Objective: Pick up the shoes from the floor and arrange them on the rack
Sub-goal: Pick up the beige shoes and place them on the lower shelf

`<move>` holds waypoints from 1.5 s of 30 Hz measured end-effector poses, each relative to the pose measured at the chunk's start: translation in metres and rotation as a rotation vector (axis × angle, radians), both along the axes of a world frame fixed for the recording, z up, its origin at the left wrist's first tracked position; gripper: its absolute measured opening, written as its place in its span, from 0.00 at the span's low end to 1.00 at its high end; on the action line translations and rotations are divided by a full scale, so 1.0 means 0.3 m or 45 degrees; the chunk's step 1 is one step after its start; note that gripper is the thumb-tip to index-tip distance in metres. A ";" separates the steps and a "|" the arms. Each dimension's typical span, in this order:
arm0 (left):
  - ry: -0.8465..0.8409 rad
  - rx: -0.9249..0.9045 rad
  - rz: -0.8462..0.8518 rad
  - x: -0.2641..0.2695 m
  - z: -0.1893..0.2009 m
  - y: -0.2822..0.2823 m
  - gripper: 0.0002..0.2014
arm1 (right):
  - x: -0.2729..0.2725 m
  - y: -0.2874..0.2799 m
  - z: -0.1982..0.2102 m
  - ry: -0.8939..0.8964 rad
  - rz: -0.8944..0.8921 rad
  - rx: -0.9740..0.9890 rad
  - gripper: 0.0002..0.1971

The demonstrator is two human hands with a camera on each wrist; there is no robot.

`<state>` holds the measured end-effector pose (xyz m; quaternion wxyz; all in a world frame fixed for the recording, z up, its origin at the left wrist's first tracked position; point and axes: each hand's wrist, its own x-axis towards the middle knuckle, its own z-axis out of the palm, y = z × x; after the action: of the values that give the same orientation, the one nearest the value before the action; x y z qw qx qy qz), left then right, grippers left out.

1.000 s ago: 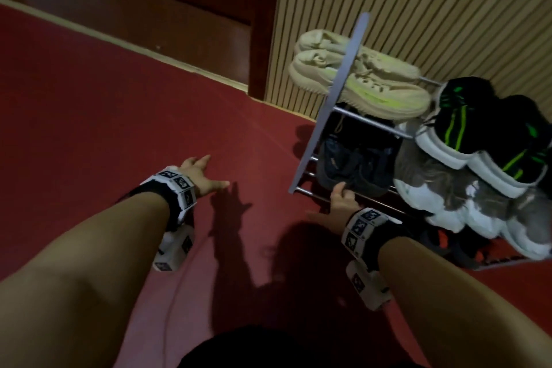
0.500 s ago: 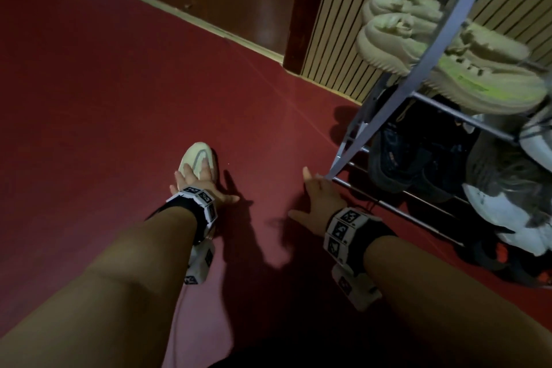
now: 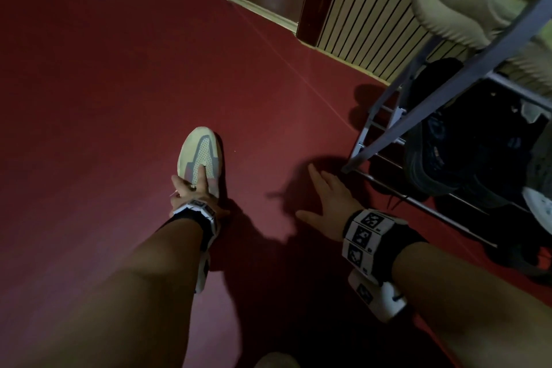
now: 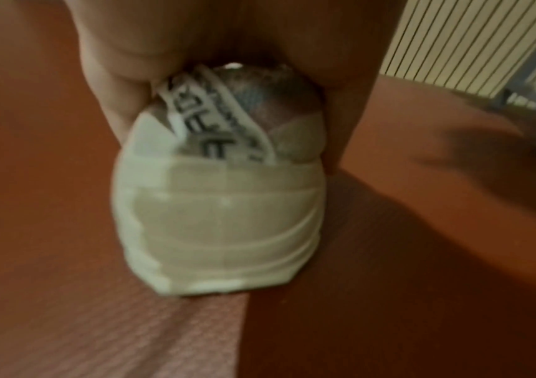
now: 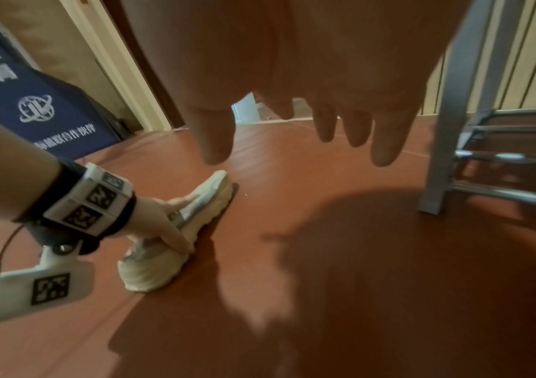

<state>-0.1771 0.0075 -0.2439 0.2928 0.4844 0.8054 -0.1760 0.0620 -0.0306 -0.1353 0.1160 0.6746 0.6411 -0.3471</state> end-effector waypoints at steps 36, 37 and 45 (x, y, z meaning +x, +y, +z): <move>-0.815 -0.068 -1.149 0.801 0.590 -0.329 0.42 | 0.650 -0.598 0.270 -0.282 -0.443 0.334 0.47; -0.837 -0.078 -1.185 0.839 0.606 -0.345 0.42 | 0.684 -0.632 0.294 -0.287 -0.479 0.316 0.47; -0.941 -0.262 -1.326 1.095 0.681 -0.472 0.50 | 0.989 -0.971 0.440 -0.403 -0.833 0.285 0.44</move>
<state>0.1513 -0.1340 -0.0397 0.4720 0.8098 0.2901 -0.1929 0.3588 -0.3219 -0.0034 0.0224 0.8974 0.3999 -0.1851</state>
